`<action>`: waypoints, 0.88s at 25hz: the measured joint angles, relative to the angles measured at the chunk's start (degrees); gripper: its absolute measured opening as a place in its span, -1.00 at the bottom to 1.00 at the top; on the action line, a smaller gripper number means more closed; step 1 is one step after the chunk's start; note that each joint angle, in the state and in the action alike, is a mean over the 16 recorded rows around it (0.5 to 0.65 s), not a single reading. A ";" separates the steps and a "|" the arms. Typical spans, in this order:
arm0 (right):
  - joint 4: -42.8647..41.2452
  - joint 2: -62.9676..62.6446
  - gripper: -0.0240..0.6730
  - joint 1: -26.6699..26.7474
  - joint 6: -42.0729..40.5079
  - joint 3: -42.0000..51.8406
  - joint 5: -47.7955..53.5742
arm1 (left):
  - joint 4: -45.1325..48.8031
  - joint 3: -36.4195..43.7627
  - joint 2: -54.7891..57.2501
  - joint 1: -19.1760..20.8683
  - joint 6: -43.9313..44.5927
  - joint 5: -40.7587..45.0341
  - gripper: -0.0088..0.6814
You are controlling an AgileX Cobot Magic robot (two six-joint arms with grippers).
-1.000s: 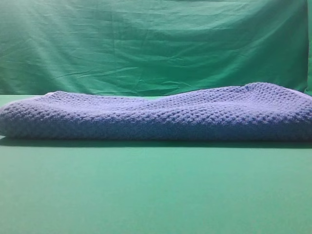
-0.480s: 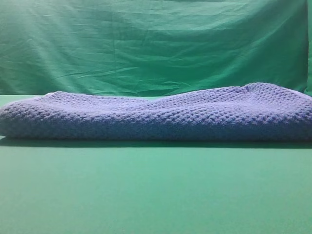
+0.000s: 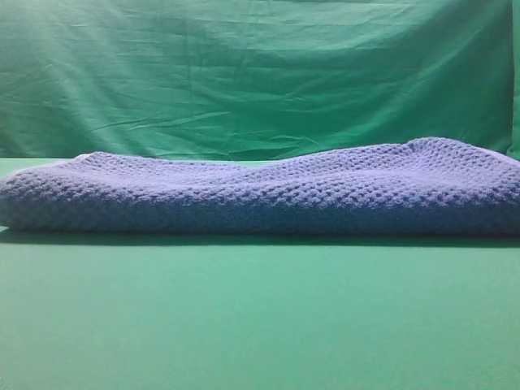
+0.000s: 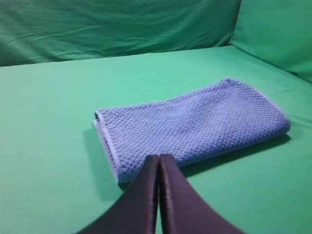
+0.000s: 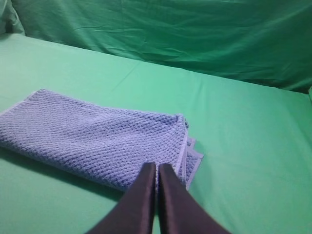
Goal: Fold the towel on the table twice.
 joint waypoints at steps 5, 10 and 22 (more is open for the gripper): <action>0.13 -0.41 -0.93 0.00 -0.52 5.73 -7.00 | 3.62 4.23 -0.38 0.00 -1.10 -3.55 -0.97; 0.33 -0.47 -0.93 0.00 -0.64 11.60 -14.44 | 6.51 7.95 -0.38 0.00 -1.23 -7.31 -0.97; 0.77 -0.43 -0.93 0.00 -0.69 20.24 -22.47 | 10.50 11.06 -0.38 0.00 -1.19 -10.24 -0.97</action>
